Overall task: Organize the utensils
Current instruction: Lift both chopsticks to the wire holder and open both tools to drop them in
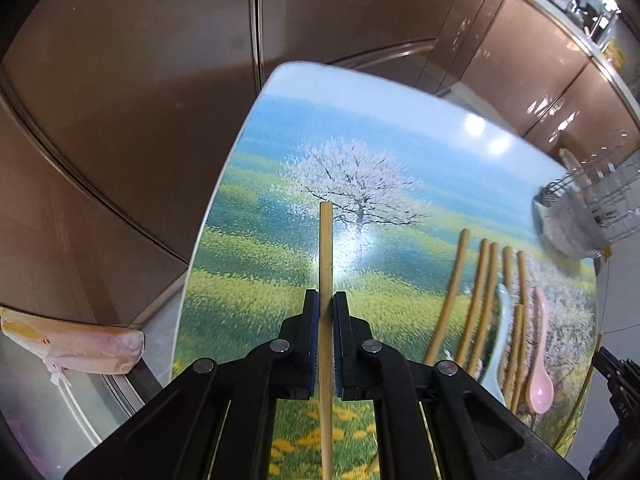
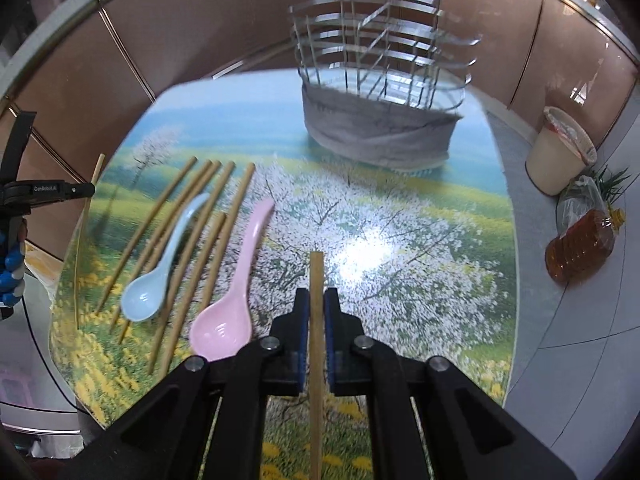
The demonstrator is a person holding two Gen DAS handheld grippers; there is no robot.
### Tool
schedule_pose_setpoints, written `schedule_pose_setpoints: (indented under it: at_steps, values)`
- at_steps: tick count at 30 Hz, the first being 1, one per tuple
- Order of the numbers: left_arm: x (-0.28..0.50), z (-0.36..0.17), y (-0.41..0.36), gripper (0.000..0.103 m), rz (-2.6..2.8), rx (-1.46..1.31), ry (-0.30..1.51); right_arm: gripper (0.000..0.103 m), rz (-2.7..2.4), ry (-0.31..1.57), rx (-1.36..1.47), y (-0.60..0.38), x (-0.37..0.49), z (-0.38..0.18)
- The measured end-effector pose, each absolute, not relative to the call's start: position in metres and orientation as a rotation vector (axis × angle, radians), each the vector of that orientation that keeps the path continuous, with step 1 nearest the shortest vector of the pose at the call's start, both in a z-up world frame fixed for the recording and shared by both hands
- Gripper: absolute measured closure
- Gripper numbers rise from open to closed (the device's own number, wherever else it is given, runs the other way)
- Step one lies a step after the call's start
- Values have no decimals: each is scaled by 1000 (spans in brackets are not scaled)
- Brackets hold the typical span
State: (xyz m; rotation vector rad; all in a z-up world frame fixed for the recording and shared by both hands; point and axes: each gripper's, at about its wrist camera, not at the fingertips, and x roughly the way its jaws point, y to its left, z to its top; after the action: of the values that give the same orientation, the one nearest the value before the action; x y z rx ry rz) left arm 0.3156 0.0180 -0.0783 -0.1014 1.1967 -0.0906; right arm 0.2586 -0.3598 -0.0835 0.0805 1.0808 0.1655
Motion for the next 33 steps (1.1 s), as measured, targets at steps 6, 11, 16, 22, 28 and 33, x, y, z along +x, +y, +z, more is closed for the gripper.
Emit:
schedule_pose_setpoints:
  at_steps: [6,11,16,22,28,33]
  values:
    - [288,-43,22,97,-117,-128,1122,97,163,983,101,-355,224,-49]
    - [266,-2,22,97,-161,-155,1032,97,159,893,105,-351,203,-16]
    - [248,43,14,97,-231,-197,941,97,156,790,107,-351,192,23]
    - [245,89,-10,97,-329,-236,855,97,149,675,119,-358,188,70]
    - [265,134,-45,97,-430,-254,775,97,132,584,118,-370,209,118]
    - [300,159,-82,97,-497,-273,724,97,116,530,104,-380,233,151]
